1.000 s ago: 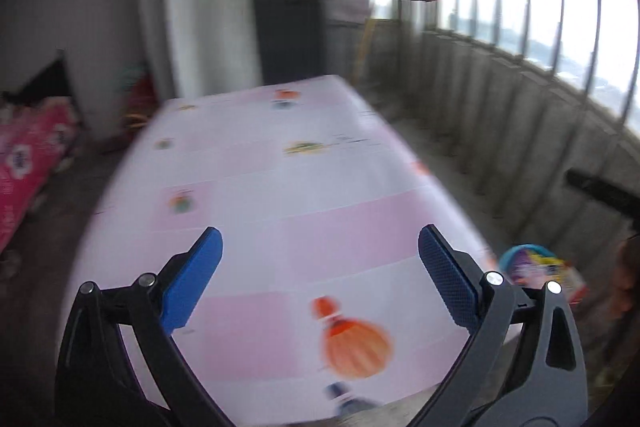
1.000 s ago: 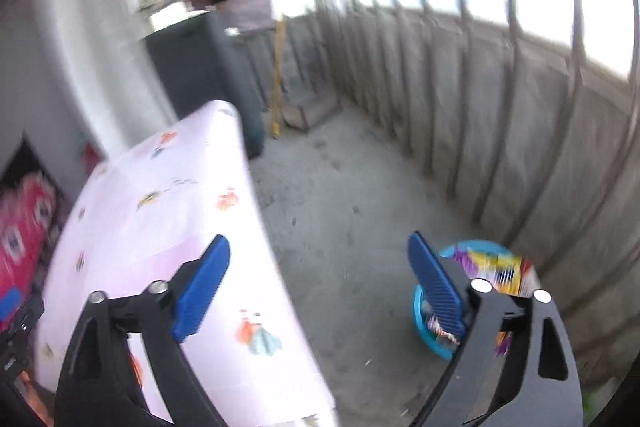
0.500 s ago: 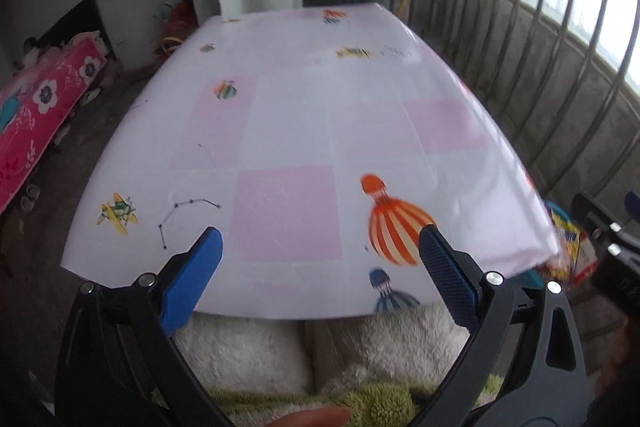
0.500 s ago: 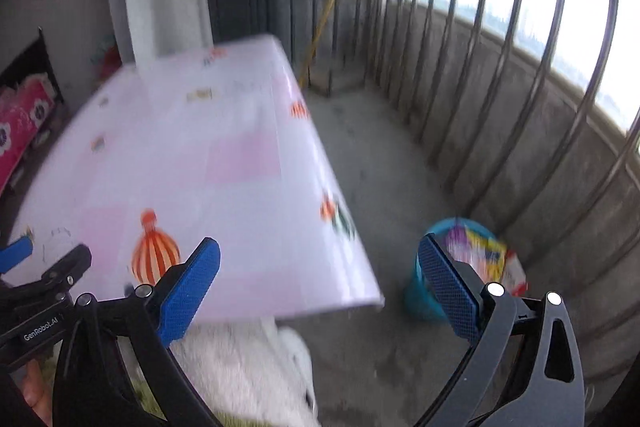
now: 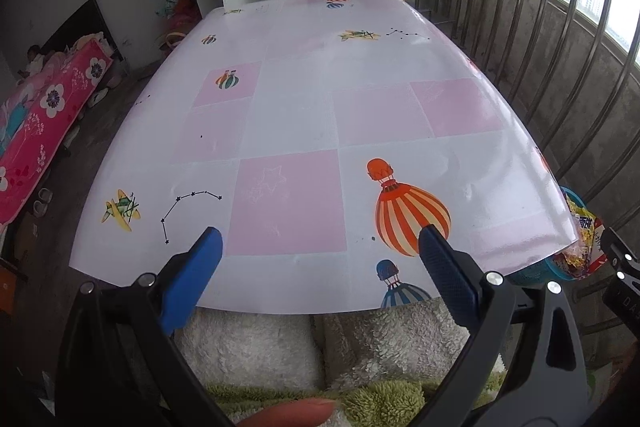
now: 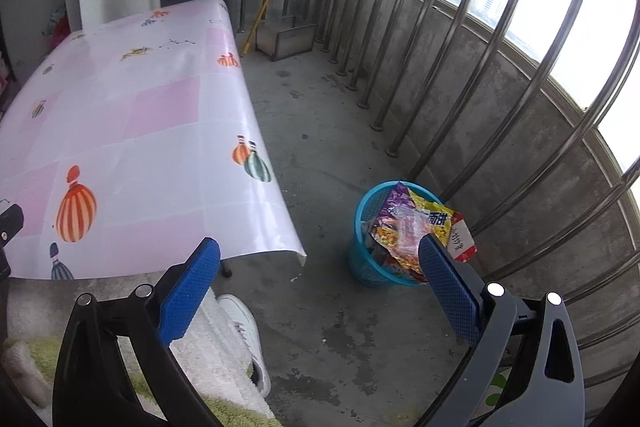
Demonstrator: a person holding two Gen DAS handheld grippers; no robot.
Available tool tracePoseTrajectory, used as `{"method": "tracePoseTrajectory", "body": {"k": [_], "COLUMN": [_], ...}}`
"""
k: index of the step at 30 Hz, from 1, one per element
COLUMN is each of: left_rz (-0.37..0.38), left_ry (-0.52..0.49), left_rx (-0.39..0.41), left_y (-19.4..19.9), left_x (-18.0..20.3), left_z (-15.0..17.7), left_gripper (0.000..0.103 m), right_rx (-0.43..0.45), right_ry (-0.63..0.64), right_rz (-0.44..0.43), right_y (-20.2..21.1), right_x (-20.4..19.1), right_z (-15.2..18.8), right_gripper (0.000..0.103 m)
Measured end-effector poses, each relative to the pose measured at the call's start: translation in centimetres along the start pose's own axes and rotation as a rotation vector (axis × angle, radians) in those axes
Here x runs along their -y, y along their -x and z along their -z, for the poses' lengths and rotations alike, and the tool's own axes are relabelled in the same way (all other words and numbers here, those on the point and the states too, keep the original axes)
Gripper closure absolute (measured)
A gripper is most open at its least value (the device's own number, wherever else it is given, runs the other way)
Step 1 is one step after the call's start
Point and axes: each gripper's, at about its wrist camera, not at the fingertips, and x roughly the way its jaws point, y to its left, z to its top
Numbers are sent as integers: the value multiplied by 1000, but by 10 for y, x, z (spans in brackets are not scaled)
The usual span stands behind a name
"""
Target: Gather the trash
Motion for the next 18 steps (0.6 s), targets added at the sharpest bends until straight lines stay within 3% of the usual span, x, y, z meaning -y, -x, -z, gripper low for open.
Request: {"method": "tracePoseTrajectory", "body": {"k": [18], "left_rz": [-7], "left_ry": [0], "left_rx": [-13], "left_y": [-4], "left_x": [2], "left_z": [-2], "left_gripper": [9], "right_rx": [-21], "right_ry": [-40], "right_rz": [25], "right_y": [-6], "right_x": [4], "right_z": [3], "right_gripper": [6]}}
